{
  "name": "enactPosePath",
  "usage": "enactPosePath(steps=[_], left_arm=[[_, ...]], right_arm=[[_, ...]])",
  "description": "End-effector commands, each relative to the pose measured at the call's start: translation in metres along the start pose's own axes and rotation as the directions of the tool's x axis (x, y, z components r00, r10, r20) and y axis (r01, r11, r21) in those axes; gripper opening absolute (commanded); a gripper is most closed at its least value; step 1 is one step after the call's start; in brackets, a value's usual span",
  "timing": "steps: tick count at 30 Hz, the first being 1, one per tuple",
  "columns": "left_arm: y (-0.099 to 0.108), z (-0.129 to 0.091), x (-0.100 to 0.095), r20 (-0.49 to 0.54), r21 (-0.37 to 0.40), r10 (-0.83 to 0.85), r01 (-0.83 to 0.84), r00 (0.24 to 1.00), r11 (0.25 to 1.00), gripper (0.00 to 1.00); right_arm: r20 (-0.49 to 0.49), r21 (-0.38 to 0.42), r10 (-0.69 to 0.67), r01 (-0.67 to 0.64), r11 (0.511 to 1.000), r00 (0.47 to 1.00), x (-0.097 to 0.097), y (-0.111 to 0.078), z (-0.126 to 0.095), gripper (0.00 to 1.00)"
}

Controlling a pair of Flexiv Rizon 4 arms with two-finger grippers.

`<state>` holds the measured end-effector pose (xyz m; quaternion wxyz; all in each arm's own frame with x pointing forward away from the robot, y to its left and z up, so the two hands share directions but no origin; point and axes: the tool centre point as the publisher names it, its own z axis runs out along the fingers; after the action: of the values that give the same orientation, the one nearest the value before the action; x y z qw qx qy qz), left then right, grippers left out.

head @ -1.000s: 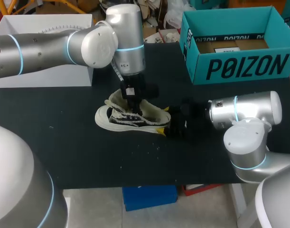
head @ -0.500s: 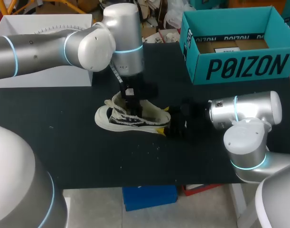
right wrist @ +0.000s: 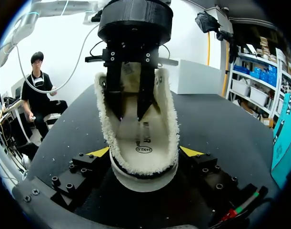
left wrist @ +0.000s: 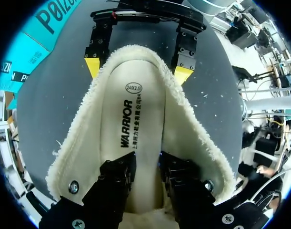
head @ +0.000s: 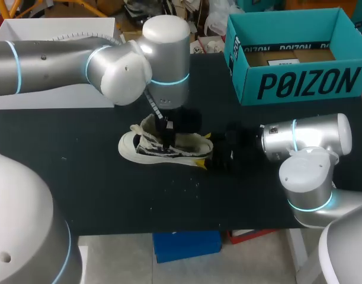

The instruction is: Take the shoe out of the shoebox, open the shoe tongue, remove and reinsert the insole, then place the shoe into the shoebox

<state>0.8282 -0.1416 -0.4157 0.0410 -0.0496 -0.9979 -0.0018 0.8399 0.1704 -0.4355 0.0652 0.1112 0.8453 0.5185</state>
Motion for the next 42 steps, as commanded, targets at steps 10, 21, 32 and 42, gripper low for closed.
enactPosePath(steps=[10,21,32,42], left_arm=[[0.007,-0.007,-0.009,0.460,-0.049,-0.010,0.037,0.888,0.998,0.30],[0.011,0.018,-0.021,0.493,-0.008,-0.004,0.009,0.870,1.000,0.29],[0.020,0.018,-0.028,0.561,0.019,-0.051,0.048,0.826,0.999,0.26],[0.013,0.015,-0.027,0.560,0.010,-0.018,0.014,0.828,1.000,0.00]], right_arm=[[0.002,0.003,0.002,-0.002,1.000,1.000,-0.002,-0.001,0.001,0.00],[0.002,0.003,0.002,-0.002,1.000,1.000,-0.002,-0.001,0.001,0.00],[0.002,0.003,0.002,-0.002,1.000,1.000,-0.002,-0.001,0.001,0.00],[0.002,0.003,0.002,-0.002,1.000,1.000,-0.002,-0.001,0.001,0.00]])
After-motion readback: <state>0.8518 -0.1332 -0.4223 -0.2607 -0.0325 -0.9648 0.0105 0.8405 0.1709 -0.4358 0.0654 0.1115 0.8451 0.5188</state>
